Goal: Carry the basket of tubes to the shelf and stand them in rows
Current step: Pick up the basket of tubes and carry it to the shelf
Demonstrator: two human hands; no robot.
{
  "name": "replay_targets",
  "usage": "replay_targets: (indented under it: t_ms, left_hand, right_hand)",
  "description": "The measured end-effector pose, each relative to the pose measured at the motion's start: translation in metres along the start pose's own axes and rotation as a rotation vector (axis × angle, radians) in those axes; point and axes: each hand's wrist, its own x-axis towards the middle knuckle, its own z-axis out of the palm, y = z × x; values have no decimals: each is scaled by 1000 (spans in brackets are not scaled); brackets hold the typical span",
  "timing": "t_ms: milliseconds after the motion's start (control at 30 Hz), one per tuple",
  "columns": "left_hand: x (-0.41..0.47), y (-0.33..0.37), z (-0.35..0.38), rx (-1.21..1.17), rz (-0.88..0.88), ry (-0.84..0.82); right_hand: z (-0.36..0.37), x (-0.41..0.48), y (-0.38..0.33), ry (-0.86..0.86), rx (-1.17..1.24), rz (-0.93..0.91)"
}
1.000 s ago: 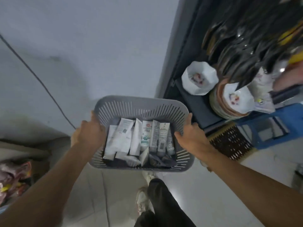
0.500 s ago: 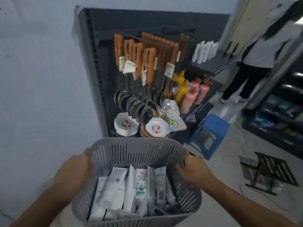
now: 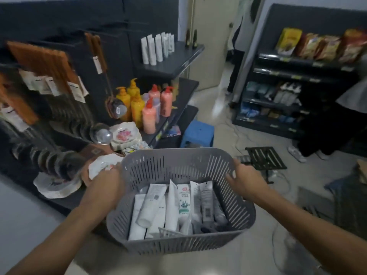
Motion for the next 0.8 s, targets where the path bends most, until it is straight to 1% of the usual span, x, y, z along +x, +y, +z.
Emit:
replay_targets:
  t_ms: [67,133,267,367,467,567,633,733,800]
  left_hand:
    - [24,36,4,12,-6,-6]
    - [49,71,5,-46,-29,-48]
    - [100,127,13,-173,7,-58]
    - [144,156,23,-205,51,-61]
    - [187,180,35,-175,79,-59]
    - [238,206,51,-188,87,-96]
    - [272,223,59,-219,88,-118]
    - [319,247,74,-221,107,-91]
    - [347,261,81,-195,81,-102]
  right_hand:
    - [-7,22,30,17,-15,38]
    - [-13,44,59,26,-29,71]
    - [-26,84,104,74,-12,135]
    - [-30,117,131,79,18,184]
    - [-29,154,154,59,31,233]
    - [-26,198,175,32,75,290]
    - [-25,225,188,11,81,306]
    - [-28,271,204,1,77,318]
    - [-34,305,215,-25,96,310]
